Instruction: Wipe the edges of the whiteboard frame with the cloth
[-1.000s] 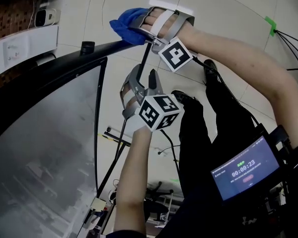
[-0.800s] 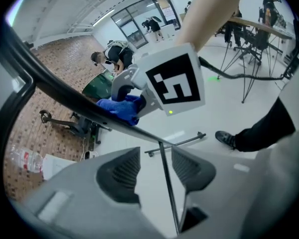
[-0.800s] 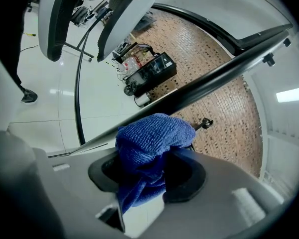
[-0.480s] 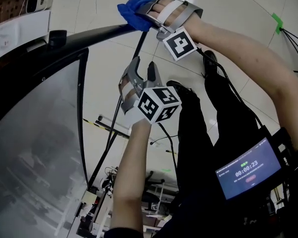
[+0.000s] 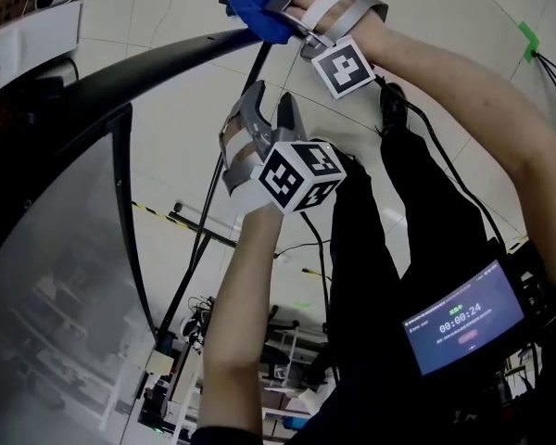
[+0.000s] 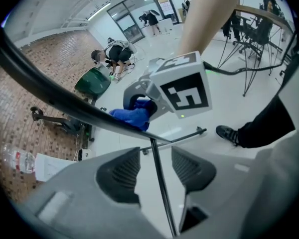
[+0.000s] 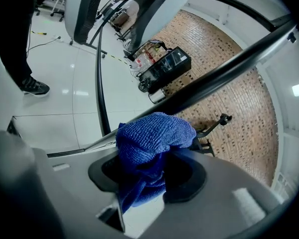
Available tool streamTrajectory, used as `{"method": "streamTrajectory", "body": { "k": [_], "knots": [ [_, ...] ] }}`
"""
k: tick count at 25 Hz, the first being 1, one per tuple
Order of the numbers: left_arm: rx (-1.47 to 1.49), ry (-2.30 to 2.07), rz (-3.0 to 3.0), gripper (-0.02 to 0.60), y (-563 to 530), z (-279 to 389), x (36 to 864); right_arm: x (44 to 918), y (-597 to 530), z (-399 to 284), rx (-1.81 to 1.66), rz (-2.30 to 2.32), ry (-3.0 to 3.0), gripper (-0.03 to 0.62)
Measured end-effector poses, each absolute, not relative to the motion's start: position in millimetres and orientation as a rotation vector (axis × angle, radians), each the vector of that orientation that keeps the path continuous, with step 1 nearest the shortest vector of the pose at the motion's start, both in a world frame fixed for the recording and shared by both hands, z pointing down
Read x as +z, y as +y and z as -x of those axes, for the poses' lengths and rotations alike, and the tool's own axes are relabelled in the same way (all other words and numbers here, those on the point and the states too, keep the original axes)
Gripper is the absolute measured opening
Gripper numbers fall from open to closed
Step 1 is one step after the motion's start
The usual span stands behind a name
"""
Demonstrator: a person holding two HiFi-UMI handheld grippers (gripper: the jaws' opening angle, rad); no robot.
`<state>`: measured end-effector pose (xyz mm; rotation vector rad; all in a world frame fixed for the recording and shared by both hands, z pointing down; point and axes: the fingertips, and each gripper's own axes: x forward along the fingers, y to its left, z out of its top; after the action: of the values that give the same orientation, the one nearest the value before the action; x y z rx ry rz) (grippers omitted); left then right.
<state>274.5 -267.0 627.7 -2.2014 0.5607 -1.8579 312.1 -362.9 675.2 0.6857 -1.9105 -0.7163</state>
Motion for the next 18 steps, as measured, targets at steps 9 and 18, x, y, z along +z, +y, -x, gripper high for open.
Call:
{"method": "streamTrajectory", "body": {
  "k": [9, 18],
  "knots": [
    [-1.917, 0.623, 2.188, 0.196, -260.9, -243.5, 636.8, 708.2, -358.3, -297.1, -0.657, -0.615, -1.904, 0.189],
    [-1.963, 0.691, 2.226, 0.198, -255.8, -216.0, 666.4, 751.5, -341.7, -303.5, -0.437, -0.625, -1.863, 0.189]
  ]
}}
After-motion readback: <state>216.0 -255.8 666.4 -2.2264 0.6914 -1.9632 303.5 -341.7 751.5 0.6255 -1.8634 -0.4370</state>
